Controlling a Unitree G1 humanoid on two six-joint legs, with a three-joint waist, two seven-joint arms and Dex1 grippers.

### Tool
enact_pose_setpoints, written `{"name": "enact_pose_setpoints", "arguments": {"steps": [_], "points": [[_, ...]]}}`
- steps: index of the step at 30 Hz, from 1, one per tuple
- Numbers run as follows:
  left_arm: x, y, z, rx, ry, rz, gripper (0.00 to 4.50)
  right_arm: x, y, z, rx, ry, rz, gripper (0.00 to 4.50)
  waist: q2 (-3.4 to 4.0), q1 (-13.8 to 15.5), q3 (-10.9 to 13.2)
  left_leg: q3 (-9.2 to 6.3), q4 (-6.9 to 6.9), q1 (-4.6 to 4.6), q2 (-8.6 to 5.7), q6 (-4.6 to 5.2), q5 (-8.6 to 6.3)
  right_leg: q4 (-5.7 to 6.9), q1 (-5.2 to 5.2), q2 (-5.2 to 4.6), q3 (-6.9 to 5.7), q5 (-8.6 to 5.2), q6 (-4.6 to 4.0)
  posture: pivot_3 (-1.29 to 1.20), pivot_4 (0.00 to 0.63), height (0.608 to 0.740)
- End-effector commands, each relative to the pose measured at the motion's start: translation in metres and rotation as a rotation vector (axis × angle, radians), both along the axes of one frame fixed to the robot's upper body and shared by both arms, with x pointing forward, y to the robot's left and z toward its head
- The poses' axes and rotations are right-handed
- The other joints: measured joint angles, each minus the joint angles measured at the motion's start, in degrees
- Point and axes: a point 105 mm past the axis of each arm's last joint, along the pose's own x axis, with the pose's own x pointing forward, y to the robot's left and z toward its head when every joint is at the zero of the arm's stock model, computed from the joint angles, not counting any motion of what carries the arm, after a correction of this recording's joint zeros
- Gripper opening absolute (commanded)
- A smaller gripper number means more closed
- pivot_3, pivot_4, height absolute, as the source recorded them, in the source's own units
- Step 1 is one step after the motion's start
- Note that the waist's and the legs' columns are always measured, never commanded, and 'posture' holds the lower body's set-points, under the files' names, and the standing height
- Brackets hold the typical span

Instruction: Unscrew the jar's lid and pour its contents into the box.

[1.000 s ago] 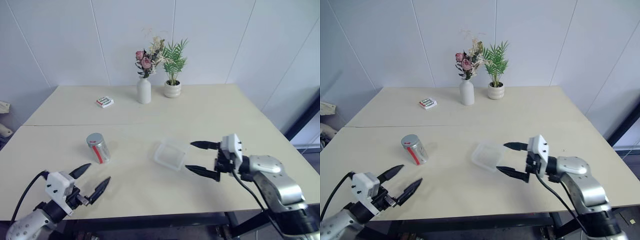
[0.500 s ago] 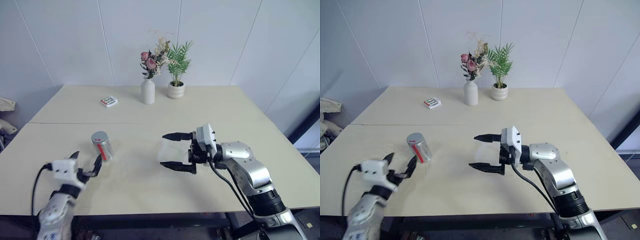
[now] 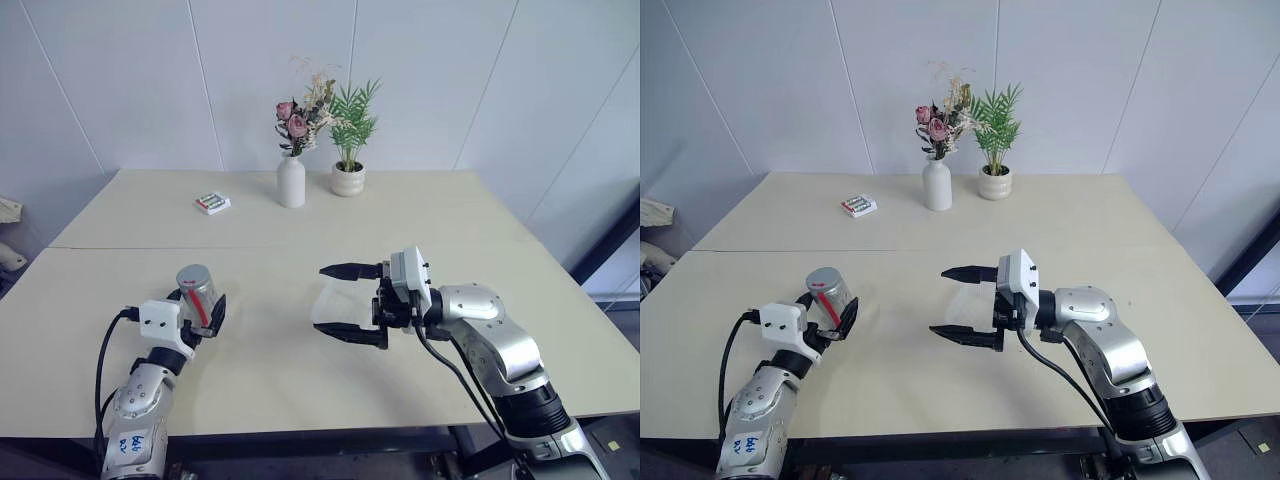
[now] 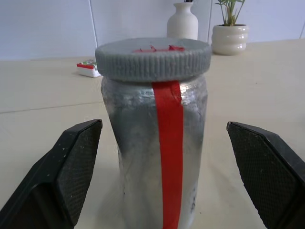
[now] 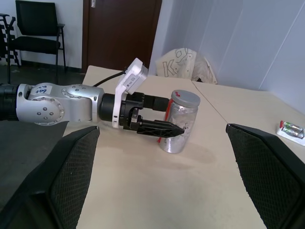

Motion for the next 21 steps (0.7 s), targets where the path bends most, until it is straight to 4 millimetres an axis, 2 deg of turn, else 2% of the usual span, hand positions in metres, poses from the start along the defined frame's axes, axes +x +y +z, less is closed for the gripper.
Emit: {"name": "enact_pose_setpoints", "arguments": {"steps": [1, 9, 13, 18, 21], "points": [[0.006, -0.006, 0.008, 0.028, -0.037, -0.003, 4.47, -0.004, 0.000, 0.010, 0.031, -0.045, 0.003, 4.50, 0.00, 0.0, 0.0, 0.00, 0.00, 0.00, 0.00, 0.00, 0.00, 0.00, 0.00, 0.00, 0.00, 0.00, 0.00, 0.00, 0.150, 0.740], [0.015, -0.007, 0.008, 0.034, -0.039, 0.013, 4.47, -0.003, 0.002, 0.010, 0.041, -0.048, -0.003, 4.50, 0.00, 0.0, 0.0, 0.00, 0.00, -0.01, 0.00, 0.00, 0.00, 0.00, 0.00, 0.00, 0.00, 0.01, 0.01, 0.00, 0.150, 0.740], [0.015, -0.005, 0.004, 0.053, -0.022, 0.033, 3.61, -0.003, 0.001, 0.009, 0.045, -0.047, -0.006, 4.50, 0.00, 0.0, 0.0, 0.00, -0.01, -0.01, 0.00, 0.00, 0.00, -0.01, 0.00, 0.00, -0.01, 0.01, 0.01, 0.00, 0.150, 0.740], [0.011, -0.002, -0.003, 0.054, 0.000, 0.032, 2.06, -0.003, 0.001, 0.009, 0.054, -0.043, -0.013, 4.50, 0.00, 0.0, 0.0, 0.00, -0.01, -0.01, 0.00, 0.00, 0.00, -0.01, 0.00, -0.01, -0.01, 0.01, 0.02, 0.00, 0.150, 0.740], [0.010, -0.002, -0.004, 0.045, -0.002, 0.029, 2.04, -0.003, 0.002, 0.009, 0.056, -0.043, -0.015, 4.50, 0.00, -0.1, 0.0, 0.00, -0.01, 0.00, 0.00, 0.00, 0.00, 0.00, 0.00, -0.01, 0.00, 0.01, 0.02, 0.00, 0.150, 0.740]]}}
